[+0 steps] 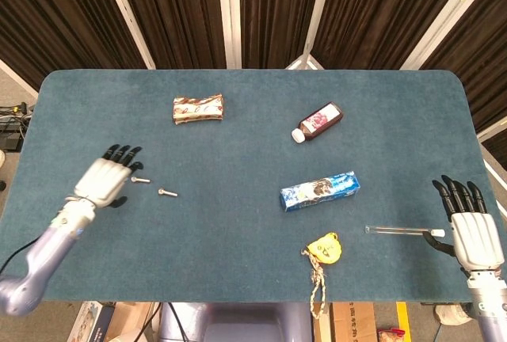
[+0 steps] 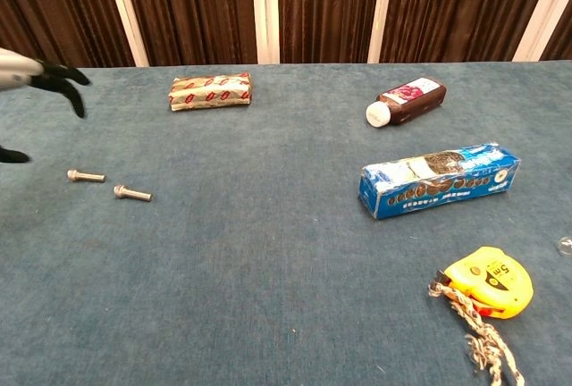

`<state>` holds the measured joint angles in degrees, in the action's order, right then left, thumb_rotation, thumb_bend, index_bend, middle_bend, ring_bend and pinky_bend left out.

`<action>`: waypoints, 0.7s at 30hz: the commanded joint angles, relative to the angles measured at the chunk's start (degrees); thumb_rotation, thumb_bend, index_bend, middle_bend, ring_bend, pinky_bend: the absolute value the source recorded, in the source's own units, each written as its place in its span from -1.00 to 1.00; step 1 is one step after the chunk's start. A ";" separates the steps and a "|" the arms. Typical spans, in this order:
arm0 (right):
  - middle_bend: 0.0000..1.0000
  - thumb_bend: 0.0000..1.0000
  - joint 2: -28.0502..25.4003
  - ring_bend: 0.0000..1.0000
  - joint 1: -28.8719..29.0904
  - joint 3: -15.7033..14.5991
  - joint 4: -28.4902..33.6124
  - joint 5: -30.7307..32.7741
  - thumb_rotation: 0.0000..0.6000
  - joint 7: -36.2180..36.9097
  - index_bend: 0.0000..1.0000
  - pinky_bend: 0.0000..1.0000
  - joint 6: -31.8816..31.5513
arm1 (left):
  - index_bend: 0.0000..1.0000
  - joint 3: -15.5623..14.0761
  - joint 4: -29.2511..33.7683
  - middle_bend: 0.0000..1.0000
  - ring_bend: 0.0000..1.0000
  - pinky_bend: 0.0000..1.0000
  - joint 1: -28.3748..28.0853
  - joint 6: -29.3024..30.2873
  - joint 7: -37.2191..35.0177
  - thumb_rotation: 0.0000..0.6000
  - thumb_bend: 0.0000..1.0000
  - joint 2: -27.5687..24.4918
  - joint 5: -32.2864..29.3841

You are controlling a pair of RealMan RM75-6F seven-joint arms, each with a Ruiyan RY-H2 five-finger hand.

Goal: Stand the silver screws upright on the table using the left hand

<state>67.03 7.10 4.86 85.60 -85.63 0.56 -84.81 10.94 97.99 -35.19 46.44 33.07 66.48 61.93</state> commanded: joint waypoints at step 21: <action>-0.82 -0.66 -0.10 -0.81 -0.12 0.79 -0.70 1.68 1.00 1.50 -0.79 -1.00 0.80 | -0.15 -3.43 -13.15 -0.88 -1.00 -1.00 -8.94 6.11 10.31 1.00 -0.16 21.46 -11.48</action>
<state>66.88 6.94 5.62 84.98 -84.02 2.02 -84.08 7.73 85.17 -43.97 52.28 43.32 87.48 50.35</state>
